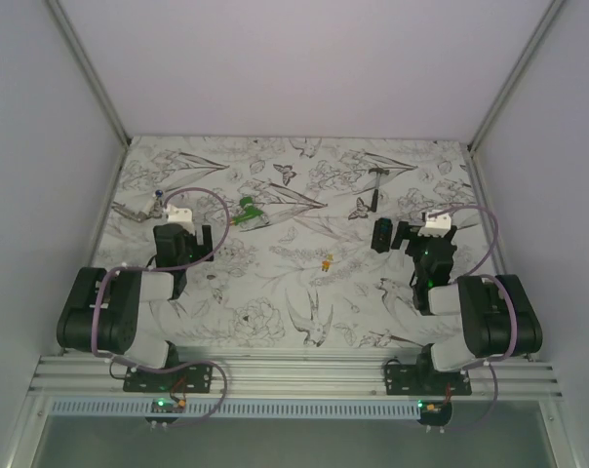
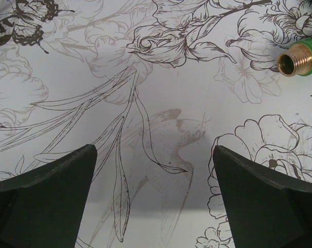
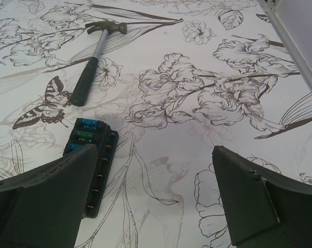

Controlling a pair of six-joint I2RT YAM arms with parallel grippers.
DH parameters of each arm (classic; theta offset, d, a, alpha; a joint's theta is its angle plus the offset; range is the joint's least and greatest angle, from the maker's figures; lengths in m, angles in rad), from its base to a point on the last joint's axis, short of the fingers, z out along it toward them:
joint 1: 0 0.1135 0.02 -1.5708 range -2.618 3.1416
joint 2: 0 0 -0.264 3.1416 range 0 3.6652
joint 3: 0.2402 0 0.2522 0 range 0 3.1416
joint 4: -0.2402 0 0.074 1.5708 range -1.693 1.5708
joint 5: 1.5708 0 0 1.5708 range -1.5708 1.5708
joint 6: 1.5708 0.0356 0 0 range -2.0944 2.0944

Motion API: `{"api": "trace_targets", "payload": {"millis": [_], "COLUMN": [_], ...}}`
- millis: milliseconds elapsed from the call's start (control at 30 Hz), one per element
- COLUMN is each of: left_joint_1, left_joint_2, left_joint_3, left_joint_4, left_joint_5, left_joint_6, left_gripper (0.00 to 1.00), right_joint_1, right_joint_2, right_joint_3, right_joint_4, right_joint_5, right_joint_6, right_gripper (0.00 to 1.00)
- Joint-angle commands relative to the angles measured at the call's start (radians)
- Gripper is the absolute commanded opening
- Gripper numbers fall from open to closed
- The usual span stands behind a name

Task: Snap on the fuse box
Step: Pick up the fuse box base from the center of the board.

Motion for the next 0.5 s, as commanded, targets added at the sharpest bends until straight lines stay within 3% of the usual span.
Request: {"api": "trace_targets", "payload": {"millis": [0,200,333,467], "left_joint_1": [0.007,0.009,0.007,0.004], "left_joint_2": [0.009,0.010,-0.014,-0.083], "left_joint_3": [0.008,0.008,0.031,0.137], "left_joint_4": [0.027,0.027,-0.026,-0.311], "left_joint_5": [0.020,0.022,0.036,-0.038], "left_joint_6": [0.011,0.011,0.022,-0.021], "left_gripper": [1.00,1.00,1.00,1.00], "right_joint_1": [-0.003,-0.003,0.006,0.033], "right_joint_2": [0.004,-0.019,-0.086,-0.138], "right_joint_3": [0.016,0.037,0.201,0.325], "right_joint_4": [0.010,-0.047,-0.393,-0.659], "right_joint_5": [-0.010,-0.025,-0.021,0.005], "right_joint_6": [0.008,0.002,0.010,0.092], "right_gripper": [0.99,0.99,0.99,0.99]}}
